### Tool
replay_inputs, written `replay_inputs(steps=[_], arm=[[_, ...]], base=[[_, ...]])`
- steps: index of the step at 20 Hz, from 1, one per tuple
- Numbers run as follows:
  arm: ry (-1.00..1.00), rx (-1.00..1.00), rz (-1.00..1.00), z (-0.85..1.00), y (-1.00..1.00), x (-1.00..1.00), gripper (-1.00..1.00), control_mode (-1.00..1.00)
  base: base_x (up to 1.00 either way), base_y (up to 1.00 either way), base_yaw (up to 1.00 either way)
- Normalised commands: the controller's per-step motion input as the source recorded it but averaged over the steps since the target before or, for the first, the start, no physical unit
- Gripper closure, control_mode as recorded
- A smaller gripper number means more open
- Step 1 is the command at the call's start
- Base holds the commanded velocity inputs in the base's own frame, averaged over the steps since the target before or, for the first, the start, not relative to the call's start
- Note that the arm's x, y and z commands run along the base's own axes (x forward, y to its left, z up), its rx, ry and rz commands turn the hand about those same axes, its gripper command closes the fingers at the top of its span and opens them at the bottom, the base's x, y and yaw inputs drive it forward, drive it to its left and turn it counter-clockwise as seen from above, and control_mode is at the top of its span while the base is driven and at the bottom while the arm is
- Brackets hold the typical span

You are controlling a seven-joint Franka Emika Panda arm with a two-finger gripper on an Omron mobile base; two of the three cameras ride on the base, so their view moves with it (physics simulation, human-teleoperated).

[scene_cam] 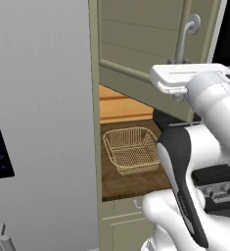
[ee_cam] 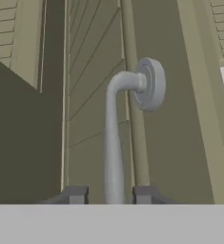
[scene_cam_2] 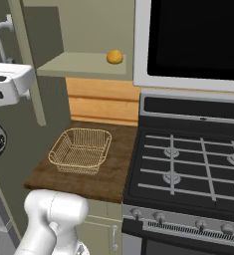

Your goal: Open the cabinet, pick up the bread from the cabinet and place it in the basket. Then move the basket to the dining counter.

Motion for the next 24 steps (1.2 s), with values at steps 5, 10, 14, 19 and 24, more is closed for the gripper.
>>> replay_inputs(steps=[5,10,14,19,24], arm=[[0.00,0.00,0.00,-0.02,-0.01,-0.03,-1.00,-1.00],[0.00,0.00,0.00,0.00,-0.29,-0.79,-1.00,-1.00],[0.00,0.00,0.03,0.01,-0.83,-1.00,-1.00,-1.00],[0.00,0.00,0.24,0.03,-1.00,-0.75,-1.00,-1.00],[0.00,0.05,0.46,0.00,-0.74,-0.03,-1.00,-1.00]], base=[[0.00,0.00,0.00],[0.00,0.00,0.00],[0.00,0.00,0.00],[0.00,0.00,0.00],[0.00,0.00,0.00]])
